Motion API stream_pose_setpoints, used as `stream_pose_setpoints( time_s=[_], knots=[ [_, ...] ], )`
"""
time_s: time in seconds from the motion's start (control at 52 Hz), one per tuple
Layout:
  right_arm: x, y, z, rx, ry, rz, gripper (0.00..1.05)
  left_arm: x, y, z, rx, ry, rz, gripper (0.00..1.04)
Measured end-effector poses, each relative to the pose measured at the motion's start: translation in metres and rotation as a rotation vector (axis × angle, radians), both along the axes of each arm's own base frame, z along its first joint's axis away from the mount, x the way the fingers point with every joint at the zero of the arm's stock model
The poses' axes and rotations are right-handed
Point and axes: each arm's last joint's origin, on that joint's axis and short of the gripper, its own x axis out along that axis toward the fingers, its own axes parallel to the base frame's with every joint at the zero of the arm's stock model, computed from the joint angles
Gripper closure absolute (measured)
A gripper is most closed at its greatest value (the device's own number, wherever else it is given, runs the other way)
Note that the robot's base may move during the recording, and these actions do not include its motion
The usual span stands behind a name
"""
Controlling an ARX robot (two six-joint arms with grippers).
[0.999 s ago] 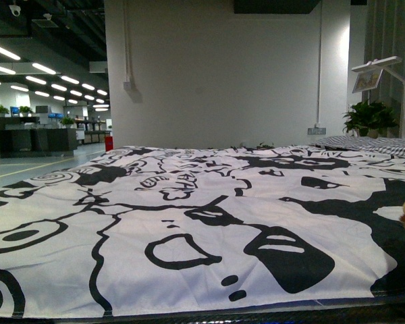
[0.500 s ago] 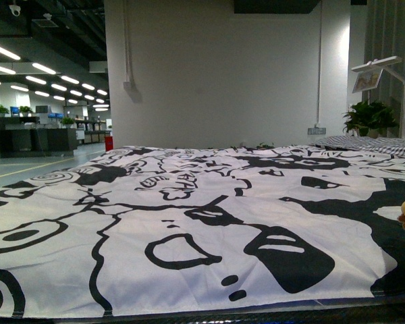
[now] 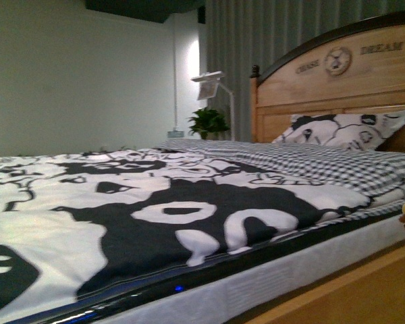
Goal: Put away toys
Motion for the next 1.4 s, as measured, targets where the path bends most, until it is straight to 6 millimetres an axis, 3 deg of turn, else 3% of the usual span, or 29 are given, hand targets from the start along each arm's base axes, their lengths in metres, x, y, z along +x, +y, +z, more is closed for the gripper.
stream_pose_setpoints(
  time_s=[1.403],
  knots=[
    [-0.0005,0.0001,0.0006,0.001,-0.008,0.004,0.94,0.0,-0.0003,0.0,0.0,0.0,-0.003,0.06]
  ],
)
